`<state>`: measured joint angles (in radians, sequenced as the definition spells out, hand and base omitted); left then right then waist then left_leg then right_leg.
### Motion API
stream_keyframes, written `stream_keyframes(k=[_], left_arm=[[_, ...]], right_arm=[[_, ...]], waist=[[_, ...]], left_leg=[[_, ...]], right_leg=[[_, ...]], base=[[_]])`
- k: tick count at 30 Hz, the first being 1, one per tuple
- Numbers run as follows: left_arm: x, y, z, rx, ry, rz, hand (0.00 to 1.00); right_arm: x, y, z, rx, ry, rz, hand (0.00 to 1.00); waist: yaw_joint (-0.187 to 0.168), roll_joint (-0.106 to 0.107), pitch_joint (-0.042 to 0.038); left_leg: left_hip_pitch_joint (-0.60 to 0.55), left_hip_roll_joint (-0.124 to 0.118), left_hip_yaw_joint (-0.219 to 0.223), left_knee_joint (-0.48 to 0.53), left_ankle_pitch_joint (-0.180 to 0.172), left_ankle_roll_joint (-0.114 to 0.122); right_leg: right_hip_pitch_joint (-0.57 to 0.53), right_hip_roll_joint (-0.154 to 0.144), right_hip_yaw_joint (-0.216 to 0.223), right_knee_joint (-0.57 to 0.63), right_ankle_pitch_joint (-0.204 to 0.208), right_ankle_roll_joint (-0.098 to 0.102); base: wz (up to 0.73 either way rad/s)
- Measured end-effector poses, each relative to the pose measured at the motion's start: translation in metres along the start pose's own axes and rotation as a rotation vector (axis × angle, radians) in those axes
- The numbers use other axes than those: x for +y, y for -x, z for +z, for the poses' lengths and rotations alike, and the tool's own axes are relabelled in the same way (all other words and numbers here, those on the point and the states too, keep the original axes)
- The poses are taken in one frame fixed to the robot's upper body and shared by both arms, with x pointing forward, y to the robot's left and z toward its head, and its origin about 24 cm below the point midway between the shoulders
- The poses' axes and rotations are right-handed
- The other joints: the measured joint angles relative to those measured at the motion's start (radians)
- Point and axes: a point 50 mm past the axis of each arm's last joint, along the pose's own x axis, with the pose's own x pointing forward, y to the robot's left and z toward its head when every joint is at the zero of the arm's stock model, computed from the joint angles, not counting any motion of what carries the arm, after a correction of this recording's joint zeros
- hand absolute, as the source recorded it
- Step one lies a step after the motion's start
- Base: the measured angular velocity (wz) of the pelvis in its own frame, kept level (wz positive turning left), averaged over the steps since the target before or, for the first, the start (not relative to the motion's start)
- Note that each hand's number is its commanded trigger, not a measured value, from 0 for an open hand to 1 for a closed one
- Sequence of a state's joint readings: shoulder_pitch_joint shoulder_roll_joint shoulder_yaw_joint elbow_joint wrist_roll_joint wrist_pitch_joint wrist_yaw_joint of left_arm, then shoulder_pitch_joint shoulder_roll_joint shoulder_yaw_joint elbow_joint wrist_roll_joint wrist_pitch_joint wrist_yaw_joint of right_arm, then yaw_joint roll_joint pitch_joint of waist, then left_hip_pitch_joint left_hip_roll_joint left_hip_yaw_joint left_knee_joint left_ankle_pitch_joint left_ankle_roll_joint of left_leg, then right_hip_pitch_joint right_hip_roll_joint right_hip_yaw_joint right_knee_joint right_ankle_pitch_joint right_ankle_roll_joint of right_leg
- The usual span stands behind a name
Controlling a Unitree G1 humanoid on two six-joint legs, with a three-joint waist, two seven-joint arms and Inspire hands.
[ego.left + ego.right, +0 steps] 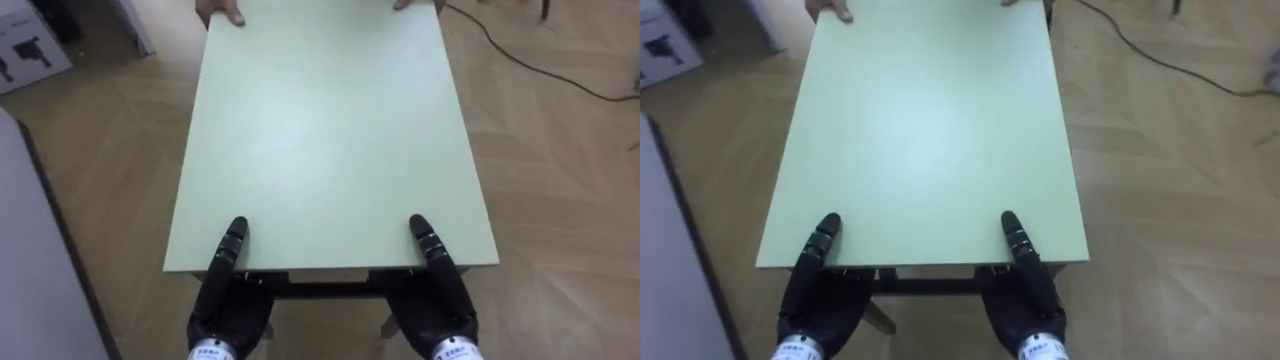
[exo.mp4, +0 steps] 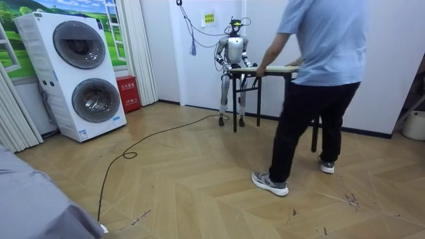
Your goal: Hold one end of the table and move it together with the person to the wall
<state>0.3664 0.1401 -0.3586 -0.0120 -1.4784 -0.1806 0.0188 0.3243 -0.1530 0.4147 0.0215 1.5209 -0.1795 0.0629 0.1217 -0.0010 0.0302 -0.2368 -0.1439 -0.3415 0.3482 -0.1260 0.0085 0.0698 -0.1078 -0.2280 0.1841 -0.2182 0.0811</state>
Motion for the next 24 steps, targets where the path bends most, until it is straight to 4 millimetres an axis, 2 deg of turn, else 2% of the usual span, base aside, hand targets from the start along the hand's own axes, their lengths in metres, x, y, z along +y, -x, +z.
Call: stream_keyframes(k=[3,4,5,6,8,9,10,11,12,13,14,15,16,18,19,20,22,23,24], left_arm=[[-0.002,0.0,0.002,-0.01,0.006,-0.009,1.0],[-0.005,-0.001,0.002,-0.011,0.007,-0.019,1.0],[-0.007,-0.004,0.003,-0.008,0.001,-0.03,1.0],[-0.009,-0.005,0.003,-0.007,-0.001,-0.037,1.0],[-0.015,-0.011,0.002,0.013,-0.016,-0.05,1.0],[-0.017,-0.012,0.003,0.018,-0.022,-0.054,1.0],[-0.018,-0.013,0.003,0.022,-0.031,-0.061,1.0],[-0.019,-0.013,0.002,0.021,-0.026,-0.063,1.0],[-0.02,-0.013,0.003,0.014,-0.023,-0.065,1.0],[-0.018,-0.013,0.001,0.002,-0.012,-0.055,1.0],[-0.016,-0.013,0.002,0.001,-0.012,-0.05,1.0],[-0.016,-0.012,0.002,0.002,-0.012,-0.048,1.0],[-0.016,-0.012,0.003,0.004,-0.014,-0.047,1.0],[-0.014,-0.011,0.003,0.014,-0.015,-0.039,1.0],[-0.012,-0.01,0.002,0.017,-0.012,-0.032,1.0],[-0.012,-0.01,0.001,0.018,-0.01,-0.02,1.0],[-0.01,-0.009,0.001,0.017,-0.01,-0.007,1.0],[-0.01,-0.009,0.001,0.019,-0.009,-0.003,1.0],[-0.01,-0.009,0.0,0.017,-0.004,-0.002,1.0]], right_arm=[[0.004,-0.004,0.0,0.005,0.007,0.017,1.0],[0.005,-0.005,0.002,0.002,0.011,0.025,1.0],[0.006,-0.006,0.003,-0.004,0.007,0.03,1.0],[0.006,-0.006,0.003,-0.009,0.004,0.034,1.0],[0.006,-0.006,0.005,-0.025,-0.002,0.035,1.0],[0.006,-0.006,0.005,-0.028,-0.006,0.035,1.0],[0.007,-0.007,0.006,-0.034,-0.011,0.038,1.0],[0.008,-0.008,0.009,-0.033,-0.003,0.045,1.0],[0.011,-0.009,0.011,-0.032,0.0,0.054,1.0],[0.011,-0.011,0.011,-0.024,0.008,0.05,1.0],[0.011,-0.011,0.01,-0.017,0.008,0.043,1.0],[0.011,-0.011,0.01,-0.016,0.008,0.043,1.0],[0.011,-0.011,0.011,-0.016,0.01,0.045,1.0],[0.01,-0.01,0.01,-0.01,0.015,0.041,1.0],[0.009,-0.01,0.01,-0.003,0.02,0.037,1.0],[0.008,-0.01,0.01,0.0,0.022,0.028,1.0],[0.007,-0.01,0.01,0.003,0.024,0.015,1.0],[0.007,-0.01,0.009,0.008,0.018,0.01,1.0],[0.006,-0.01,0.009,0.011,0.02,0.007,1.0]], waist=[[0.021,0.0,-0.0001],[0.017,0.001,-0.0007],[-0.008,0.001,-0.0008],[-0.023,0.001,-0.0007],[-0.083,0.004,0.0001],[-0.087,0.006,0.0003],[-0.083,0.007,-0.0011],[-0.079,0.009,-0.005],[-0.086,0.01,-0.003],[-0.093,0.016,-0.0022],[-0.084,0.016,-0.0025],[-0.085,0.018,-0.0037],[-0.09,0.025,-0.0031],[-0.099,0.023,-0.0028],[-0.107,0.019,-0.0044],[-0.105,0.019,-0.0043],[-0.087,0.02,-0.0043],[-0.08,0.021,-0.0037],[-0.079,0.023,-0.003]], left_leg=[[-0.018,-0.001,-0.025,0.003,0.01,-0.012],[-0.034,-0.004,-0.022,0.003,0.023,-0.013],[-0.05,-0.007,-0.009,-0.005,0.045,-0.01],[-0.058,-0.006,0.013,-0.007,0.058,-0.005],[-0.075,0.014,0.161,-0.049,0.115,0.03],[-0.077,0.018,0.182,-0.066,0.132,0.033],[-0.068,0.023,0.201,-0.137,0.179,0.027],[-0.051,0.022,0.202,-0.233,0.238,-0.03],[-0.057,0.023,0.228,-0.231,0.24,-0.041],[-0.077,0.066,0.38,-0.082,0.131,0.023],[-0.064,0.12,0.495,0.044,0.013,0.041],[-0.062,0.149,0.524,0.091,-0.027,0.033],[-0.068,0.167,0.531,0.116,-0.059,0.018],[-0.055,0.157,0.522,0.076,-0.061,0.047],[-0.04,0.14,0.51,0.045,-0.054,0.061],[-0.028,0.128,0.501,0.028,-0.049,0.068],[-0.018,0.117,0.493,0.015,-0.046,0.073],[-0.01,0.114,0.484,0.009,-0.044,0.077],[-0.006,0.113,0.473,0.006,-0.043,0.078]], right_leg=[[0.0,0.012,-0.009,0.001,-0.006,-0.013],[0.002,0.015,-0.043,0.001,-0.009,-0.019],[0.006,0.018,-0.079,0.002,-0.014,-0.028],[0.008,0.021,-0.089,0.003,-0.017,-0.037],[0.012,0.036,-0.073,0.004,-0.035,-0.069],[0.01,0.04,-0.073,0.003,-0.035,-0.071],[-0.007,0.043,-0.075,-0.005,-0.035,-0.077],[-0.018,0.039,-0.089,-0.033,-0.027,-0.087],[-0.016,0.021,-0.119,-0.048,-0.023,-0.078],[-0.01,0.011,-0.169,-0.044,-0.022,-0.076],[0.002,0.014,-0.217,-0.033,-0.024,-0.072],[0.003,0.02,-0.234,-0.027,-0.028,-0.071],[-0.002,0.03,-0.246,-0.003,-0.041,-0.066],[-0.009,0.034,-0.244,0.023,-0.045,-0.059],[-0.011,0.034,-0.229,0.028,-0.045,-0.058],[-0.01,0.028,-0.212,0.04,-0.044,-0.058],[-0.014,0.016,-0.207,0.064,-0.047,-0.054],[-0.026,0.008,-0.196,0.1,-0.049,-0.048],[-0.039,0.004,-0.177,0.117,-0.058,-0.033]], base=[[0.44],[1.03],[1.28],[1.63],[1.66],[1.12],[0.65],[0.56],[0.57],[0.5],[0.45],[0.48],[0.59],[0.6],[0.49],[0.38],[0.17],[0.15],[0.2]])
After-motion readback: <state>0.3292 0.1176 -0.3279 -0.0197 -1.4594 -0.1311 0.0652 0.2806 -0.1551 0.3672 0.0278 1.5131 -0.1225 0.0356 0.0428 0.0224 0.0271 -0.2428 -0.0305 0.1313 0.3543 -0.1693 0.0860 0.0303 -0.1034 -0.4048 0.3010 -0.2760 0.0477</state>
